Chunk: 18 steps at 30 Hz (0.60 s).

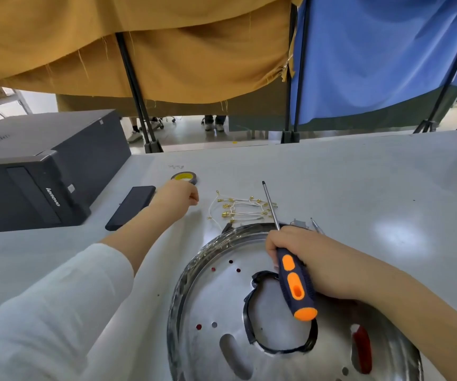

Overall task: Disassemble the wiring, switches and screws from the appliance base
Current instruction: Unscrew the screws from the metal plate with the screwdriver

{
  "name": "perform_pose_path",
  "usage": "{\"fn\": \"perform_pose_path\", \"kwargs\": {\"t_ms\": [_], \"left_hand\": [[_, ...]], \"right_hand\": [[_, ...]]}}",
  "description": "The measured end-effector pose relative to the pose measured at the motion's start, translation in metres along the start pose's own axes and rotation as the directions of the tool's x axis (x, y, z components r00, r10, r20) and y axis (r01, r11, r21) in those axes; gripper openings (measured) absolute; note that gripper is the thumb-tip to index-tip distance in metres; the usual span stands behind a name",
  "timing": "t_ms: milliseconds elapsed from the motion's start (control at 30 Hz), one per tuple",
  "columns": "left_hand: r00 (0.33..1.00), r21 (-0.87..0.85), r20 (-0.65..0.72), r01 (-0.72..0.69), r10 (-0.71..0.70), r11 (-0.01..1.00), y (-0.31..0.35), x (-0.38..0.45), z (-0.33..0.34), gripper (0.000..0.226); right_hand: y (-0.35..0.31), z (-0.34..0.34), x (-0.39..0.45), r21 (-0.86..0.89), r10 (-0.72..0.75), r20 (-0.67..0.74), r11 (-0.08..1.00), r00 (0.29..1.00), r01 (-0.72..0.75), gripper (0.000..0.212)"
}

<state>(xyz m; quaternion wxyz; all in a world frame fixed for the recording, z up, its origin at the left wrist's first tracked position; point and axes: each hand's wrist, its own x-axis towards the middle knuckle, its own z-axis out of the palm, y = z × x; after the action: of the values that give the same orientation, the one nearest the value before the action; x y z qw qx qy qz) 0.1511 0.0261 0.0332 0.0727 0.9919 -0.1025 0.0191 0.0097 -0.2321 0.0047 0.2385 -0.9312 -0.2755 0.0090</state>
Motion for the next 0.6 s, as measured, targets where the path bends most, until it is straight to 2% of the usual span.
{"fn": "perform_pose_path", "kwargs": {"t_ms": [100,167,233,400,500,600], "left_hand": [[0.995,0.126,0.104,-0.008,-0.005,0.992,0.003,0.016,0.005,0.023],[0.995,0.125,0.101,-0.009,-0.004,0.992,0.003,0.020,0.008,0.023],[0.997,0.116,0.076,-0.025,0.017,0.993,-0.002,0.021,0.010,0.022],[0.997,0.106,0.038,-0.076,0.072,0.991,-0.012,0.015,0.014,0.023],[0.998,0.073,0.023,-0.062,0.061,0.995,-0.014,0.013,0.015,0.022],[0.999,0.032,0.030,-0.039,0.038,0.999,-0.014,0.011,0.015,0.030]], "right_hand": [[0.018,0.014,0.007,-0.057,-0.012,-0.034,0.998,0.999,0.010,0.042],[0.023,0.020,0.005,-0.171,-0.083,-0.099,0.983,0.992,0.065,0.040],[0.022,0.024,0.000,-0.211,-0.106,-0.143,0.975,0.984,0.074,0.038],[0.006,0.011,-0.006,-0.163,-0.099,-0.122,0.984,0.988,0.079,0.032],[-0.012,-0.005,-0.014,-0.099,-0.074,-0.056,0.993,0.996,0.069,0.024],[-0.026,-0.016,-0.020,-0.066,-0.073,-0.019,0.995,0.997,0.072,0.028]]}}
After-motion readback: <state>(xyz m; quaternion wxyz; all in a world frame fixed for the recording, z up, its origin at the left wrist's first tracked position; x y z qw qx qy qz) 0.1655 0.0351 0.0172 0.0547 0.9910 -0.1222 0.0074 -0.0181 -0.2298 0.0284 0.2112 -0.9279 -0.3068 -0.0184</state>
